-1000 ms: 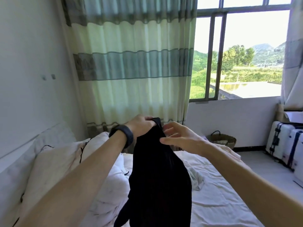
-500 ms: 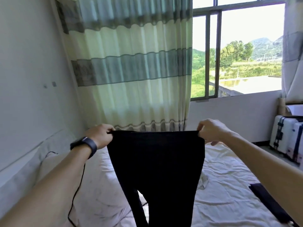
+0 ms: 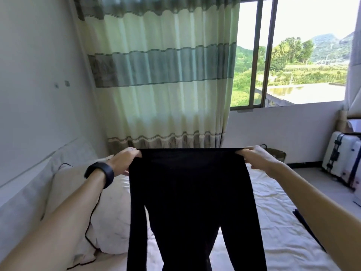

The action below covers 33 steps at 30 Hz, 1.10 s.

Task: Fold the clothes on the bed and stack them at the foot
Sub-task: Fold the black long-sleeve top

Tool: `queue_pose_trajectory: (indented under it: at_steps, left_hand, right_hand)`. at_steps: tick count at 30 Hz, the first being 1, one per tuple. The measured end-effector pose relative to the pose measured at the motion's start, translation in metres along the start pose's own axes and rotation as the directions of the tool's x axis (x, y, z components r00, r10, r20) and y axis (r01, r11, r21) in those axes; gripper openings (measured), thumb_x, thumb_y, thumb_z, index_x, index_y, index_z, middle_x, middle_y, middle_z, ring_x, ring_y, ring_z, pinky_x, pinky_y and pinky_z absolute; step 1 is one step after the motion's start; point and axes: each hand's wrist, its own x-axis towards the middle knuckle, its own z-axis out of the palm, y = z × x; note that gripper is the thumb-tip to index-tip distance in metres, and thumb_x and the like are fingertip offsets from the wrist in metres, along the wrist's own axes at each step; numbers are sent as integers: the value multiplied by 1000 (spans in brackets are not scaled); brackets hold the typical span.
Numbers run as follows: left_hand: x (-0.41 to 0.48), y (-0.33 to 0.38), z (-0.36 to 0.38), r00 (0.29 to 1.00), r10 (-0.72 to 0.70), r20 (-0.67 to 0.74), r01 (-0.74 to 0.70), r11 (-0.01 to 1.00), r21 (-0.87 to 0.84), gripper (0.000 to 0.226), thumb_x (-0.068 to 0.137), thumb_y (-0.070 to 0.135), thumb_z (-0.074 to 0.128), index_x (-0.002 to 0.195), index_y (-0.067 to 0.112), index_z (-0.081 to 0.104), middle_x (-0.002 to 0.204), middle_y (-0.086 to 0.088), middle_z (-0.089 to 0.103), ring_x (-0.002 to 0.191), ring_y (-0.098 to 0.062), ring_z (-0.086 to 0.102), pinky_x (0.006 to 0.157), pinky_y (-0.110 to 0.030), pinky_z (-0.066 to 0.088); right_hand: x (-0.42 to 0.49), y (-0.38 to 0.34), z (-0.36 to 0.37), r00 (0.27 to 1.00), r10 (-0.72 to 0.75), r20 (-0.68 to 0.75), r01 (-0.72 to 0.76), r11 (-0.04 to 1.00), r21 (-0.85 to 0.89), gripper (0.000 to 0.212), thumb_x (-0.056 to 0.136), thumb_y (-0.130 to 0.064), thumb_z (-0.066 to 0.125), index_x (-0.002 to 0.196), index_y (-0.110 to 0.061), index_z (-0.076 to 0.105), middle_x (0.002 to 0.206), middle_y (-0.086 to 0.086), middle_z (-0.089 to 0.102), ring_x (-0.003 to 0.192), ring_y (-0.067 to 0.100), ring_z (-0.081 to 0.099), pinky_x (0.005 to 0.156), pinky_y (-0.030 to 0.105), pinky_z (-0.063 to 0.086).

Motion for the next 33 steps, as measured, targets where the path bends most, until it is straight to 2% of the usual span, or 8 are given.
queue_pose_trajectory:
  at_steps: [2, 6, 8, 11, 18, 23, 29, 33]
  left_hand:
    - [-10, -15, 16, 994, 112, -8, -112, 991, -71, 26, 82, 34, 65, 82, 8, 60, 76, -11, 49, 70, -22, 46, 60, -30, 36]
    - [-28, -76, 65, 993, 117, -12, -117, 965, -234, 21, 84, 31, 76, 66, 42, 78, 73, 17, 74, 80, -3, 71, 62, -3, 46]
    - [-33, -112, 87, 984, 4, 179, 46, 962, -270, 9, 80, 33, 81, 84, 25, 83, 95, -3, 78, 99, -17, 72, 83, -20, 56]
    - [-45, -161, 102, 907, -114, 407, 253, 917, -309, 76, 50, 47, 98, 105, 0, 75, 111, -28, 70, 103, -32, 67, 101, -44, 47]
    - [-46, -203, 107, 761, -173, 625, 464, 818, -339, 56, 49, 23, 100, 85, 5, 60, 82, -14, 57, 69, -20, 61, 59, -24, 52]
    - [-41, -196, 93, 684, -162, 711, 498, 816, -294, 38, 57, 15, 94, 86, 4, 73, 86, -14, 66, 69, -20, 69, 60, -25, 56]
    - [-21, -179, 71, 841, -117, 529, 271, 936, -224, 80, 44, 51, 99, 105, 3, 76, 103, -13, 69, 91, -22, 61, 72, -23, 52]
    - [-12, -163, 63, 948, -31, 318, 114, 962, -247, 46, 58, 44, 93, 90, 14, 80, 96, -9, 74, 81, -11, 67, 70, -14, 53]
  right_hand:
    - [-16, 17, 10, 990, 28, 138, -28, 1000, -6, 41, 92, -59, 56, 95, -24, 78, 94, 6, 75, 94, 19, 71, 89, 35, 54]
    - [-50, 78, 48, 944, 118, 309, -56, 978, -203, 60, 90, -75, 52, 56, -25, 56, 58, -7, 50, 54, 8, 51, 58, 25, 40]
    - [-66, 116, 66, 908, 200, 367, -101, 957, -274, 60, 81, -80, 58, 64, -23, 50, 63, -4, 44, 58, 10, 45, 58, 27, 31]
    - [-90, 157, 72, 881, 249, 402, -165, 959, -231, 61, 68, -83, 69, 69, -23, 56, 65, -4, 46, 59, 11, 47, 56, 26, 29]
    - [-112, 198, 63, 970, 120, 210, -85, 982, -168, 38, 84, -23, 82, 69, -19, 48, 50, -16, 46, 50, 1, 43, 48, 16, 31]
    - [-105, 190, 57, 999, 13, -39, -20, 982, -187, 21, 83, -12, 79, 78, -20, 61, 76, -4, 62, 68, 13, 55, 60, 17, 39]
    - [-75, 165, 40, 980, -51, -194, 7, 975, -222, 17, 86, -21, 79, 84, -31, 66, 88, -9, 70, 87, 16, 65, 74, 28, 47]
    - [-53, 145, 39, 958, -131, -253, 26, 924, -382, 13, 92, -30, 71, 103, -24, 76, 102, 1, 76, 101, 27, 66, 87, 40, 51]
